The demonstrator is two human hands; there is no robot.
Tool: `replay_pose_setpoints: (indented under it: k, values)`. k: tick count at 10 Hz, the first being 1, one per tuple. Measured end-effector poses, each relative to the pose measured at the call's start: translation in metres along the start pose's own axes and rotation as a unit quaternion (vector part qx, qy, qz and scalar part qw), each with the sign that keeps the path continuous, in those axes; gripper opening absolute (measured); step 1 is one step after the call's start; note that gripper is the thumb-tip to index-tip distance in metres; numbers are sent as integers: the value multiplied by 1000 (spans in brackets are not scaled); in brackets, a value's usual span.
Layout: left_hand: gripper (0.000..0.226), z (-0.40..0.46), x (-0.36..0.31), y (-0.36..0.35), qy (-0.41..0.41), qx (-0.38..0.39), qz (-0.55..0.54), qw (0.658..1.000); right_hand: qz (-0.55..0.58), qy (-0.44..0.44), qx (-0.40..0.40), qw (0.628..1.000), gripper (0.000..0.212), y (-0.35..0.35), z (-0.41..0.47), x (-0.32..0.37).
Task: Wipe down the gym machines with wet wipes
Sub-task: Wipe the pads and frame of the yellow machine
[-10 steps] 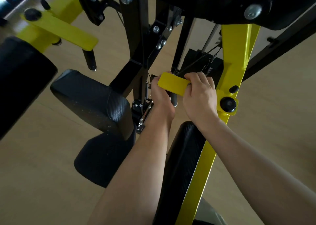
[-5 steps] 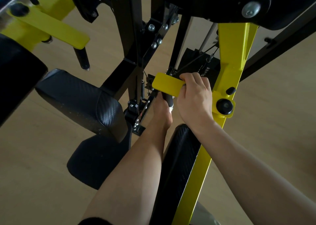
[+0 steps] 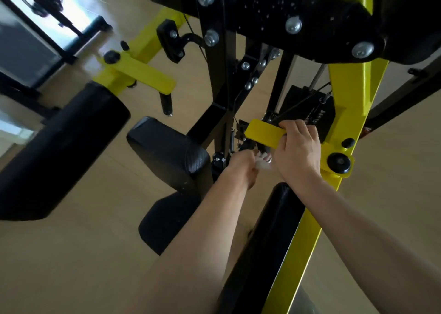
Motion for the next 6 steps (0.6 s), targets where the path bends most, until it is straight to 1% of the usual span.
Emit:
replay_pose_setpoints:
  k: [1,2,3,4,5,6]
  values:
    - [39,-66,-27,15,-94,22,79,992,32,-17,13,999,41,6,1,2]
    - [31,-111,-52,39,-260,52,163,950,91,-45,-7,995,42,18,-3,11]
    - [26,-175,-82,79,-546,74,254,795,167,-63,-68,982,35,31,-22,36]
    - [23,-183,-110,126,-738,9,324,593,266,-117,-89,953,29,31,-53,78]
    - [24,-146,-130,168,-735,-18,416,536,332,-121,-64,934,27,18,-86,130]
    - [28,-114,-133,200,-731,26,466,498,314,-93,-42,944,33,4,-111,164]
Point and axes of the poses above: each hand's wrist, its own z-axis towards the middle knuckle, its own y-axis out of the back of the hand, x = y × z, the point moved 5 cm from there along z, towards the middle knuckle, and after that the axes turned 10 degrees about -x, right-handed, at the moved point
